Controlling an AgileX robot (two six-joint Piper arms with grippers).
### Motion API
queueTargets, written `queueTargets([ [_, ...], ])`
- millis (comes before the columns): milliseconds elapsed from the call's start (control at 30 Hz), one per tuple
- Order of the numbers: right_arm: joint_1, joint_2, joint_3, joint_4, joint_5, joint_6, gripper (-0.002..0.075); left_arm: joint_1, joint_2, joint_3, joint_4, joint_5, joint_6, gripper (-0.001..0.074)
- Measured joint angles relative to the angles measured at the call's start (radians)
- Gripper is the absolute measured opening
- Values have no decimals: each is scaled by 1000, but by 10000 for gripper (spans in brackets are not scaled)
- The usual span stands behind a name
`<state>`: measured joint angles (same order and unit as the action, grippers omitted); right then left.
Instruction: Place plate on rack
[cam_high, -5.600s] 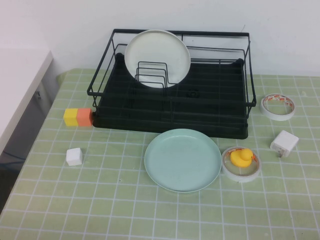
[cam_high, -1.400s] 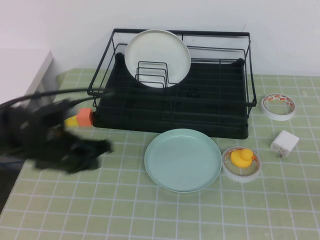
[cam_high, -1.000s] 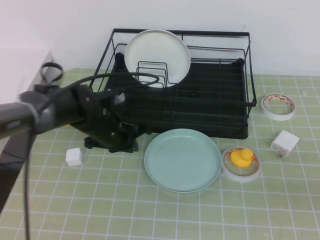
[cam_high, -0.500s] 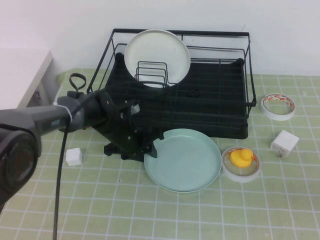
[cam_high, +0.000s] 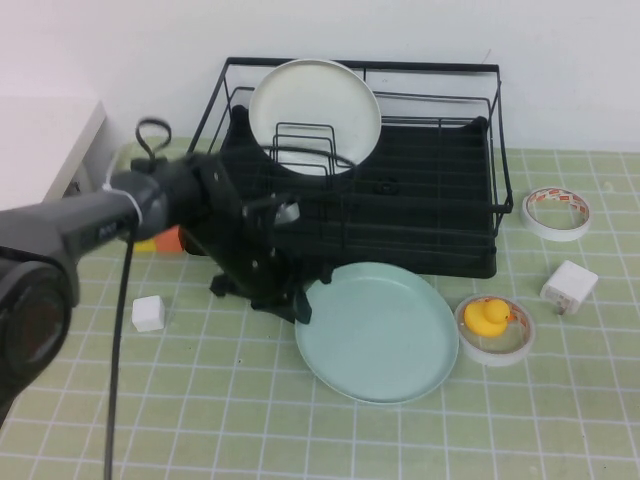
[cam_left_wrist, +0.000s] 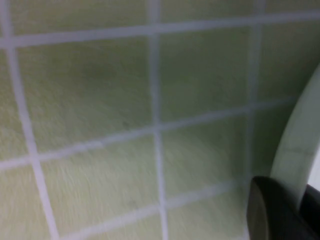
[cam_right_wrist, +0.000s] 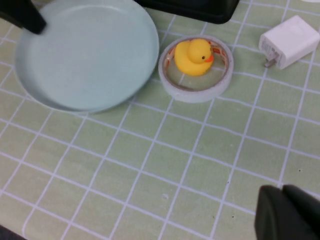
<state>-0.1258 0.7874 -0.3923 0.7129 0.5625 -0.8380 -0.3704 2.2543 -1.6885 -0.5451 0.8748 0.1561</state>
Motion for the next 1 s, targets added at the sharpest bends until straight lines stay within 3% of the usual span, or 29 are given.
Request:
queueTargets([
  [300, 0, 0, 0, 0, 0, -2, -2, 0, -197, -31, 240, 232, 168, 6],
  [433, 0, 0, 0, 0, 0, -6, -2, 0, -295, -31, 332, 147, 303, 6],
  [533, 0, 0, 0, 0, 0, -12, -2, 0, -363, -31, 386, -69, 403, 6],
  [700, 0, 0, 0, 0, 0, -17, -2, 0, -404, -31, 430, -568, 546, 6],
  [833, 0, 0, 0, 0, 4, -17, -2, 2, -347, -31, 431, -990, 579, 4],
  [1000, 0, 0, 0, 0, 12, -18, -2, 16, -228, -31, 467, -1336, 583, 4],
])
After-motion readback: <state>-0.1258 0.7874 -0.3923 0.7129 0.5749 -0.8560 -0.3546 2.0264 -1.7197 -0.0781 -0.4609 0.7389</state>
